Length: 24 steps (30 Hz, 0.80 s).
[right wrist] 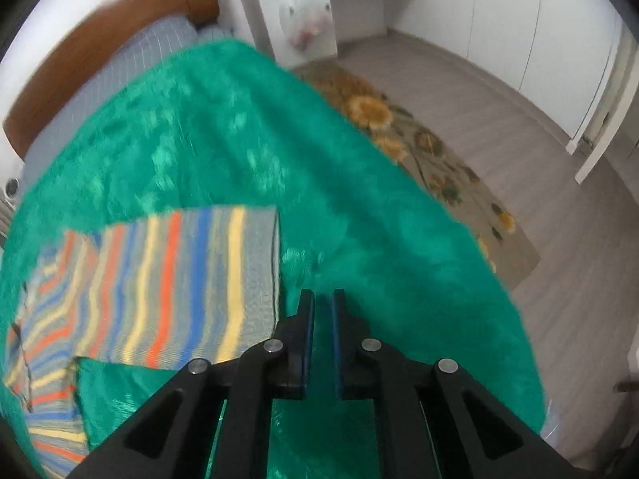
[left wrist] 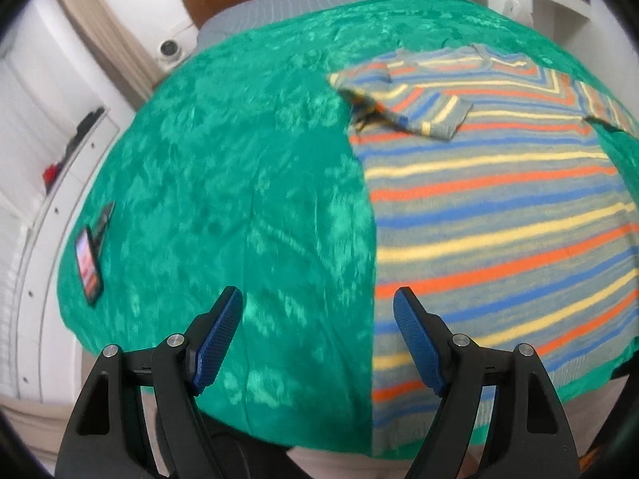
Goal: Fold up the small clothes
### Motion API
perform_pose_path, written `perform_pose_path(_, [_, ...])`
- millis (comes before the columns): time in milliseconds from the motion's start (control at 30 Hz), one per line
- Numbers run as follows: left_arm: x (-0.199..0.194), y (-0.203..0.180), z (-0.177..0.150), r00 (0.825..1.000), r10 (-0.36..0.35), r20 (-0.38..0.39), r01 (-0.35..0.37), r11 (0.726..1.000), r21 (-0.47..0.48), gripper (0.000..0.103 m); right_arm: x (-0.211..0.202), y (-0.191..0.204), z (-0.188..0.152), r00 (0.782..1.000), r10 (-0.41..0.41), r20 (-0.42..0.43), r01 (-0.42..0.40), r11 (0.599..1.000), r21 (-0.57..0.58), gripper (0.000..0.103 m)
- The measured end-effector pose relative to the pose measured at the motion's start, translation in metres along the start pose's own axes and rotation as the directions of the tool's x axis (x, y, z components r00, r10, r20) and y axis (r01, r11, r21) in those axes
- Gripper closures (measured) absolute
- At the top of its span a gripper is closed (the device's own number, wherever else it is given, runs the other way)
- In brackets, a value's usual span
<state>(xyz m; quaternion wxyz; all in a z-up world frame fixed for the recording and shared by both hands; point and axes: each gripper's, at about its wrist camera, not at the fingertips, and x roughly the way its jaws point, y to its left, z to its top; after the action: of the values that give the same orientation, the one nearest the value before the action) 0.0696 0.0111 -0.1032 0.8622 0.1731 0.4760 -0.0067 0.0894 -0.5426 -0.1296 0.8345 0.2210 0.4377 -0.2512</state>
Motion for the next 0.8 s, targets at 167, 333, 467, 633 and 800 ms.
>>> perform_pose_path(167, [-0.006, -0.022, 0.049, 0.993, -0.058, 0.102, 0.046, 0.992, 0.117, 0.018, 0.003, 0.049, -0.006, 0.98, 0.197, -0.002, -0.195, 0.972, -0.128, 0.057])
perform_pose_path(333, [-0.004, -0.062, 0.102, 0.974, -0.157, 0.163, 0.099, 0.943, 0.316, 0.012, 0.036, 0.051, -0.038, 0.983, 0.161, -0.087, -0.171, 0.977, -0.13, 0.058])
perform_pose_path(467, [0.031, -0.106, 0.122, 0.972, -0.211, 0.103, 0.13, 0.848, 0.514, 0.013, 0.0, 0.055, -0.06, 0.986, 0.166, -0.022, -0.167, 0.97, -0.176, 0.059])
perform_pose_path(633, [0.106, -0.126, 0.137, 0.987, -0.158, -0.012, 0.134, 0.795, 0.591, 0.021, -0.044, 0.059, -0.102, 0.972, 0.233, 0.022, -0.224, 0.954, -0.2, 0.058])
perform_pose_path(800, [0.134, -0.099, 0.16, 0.95, -0.286, -0.127, 0.312, 0.843, 0.438, 0.097, -0.07, 0.061, -0.144, 0.967, 0.246, 0.061, -0.226, 0.946, -0.233, 0.058])
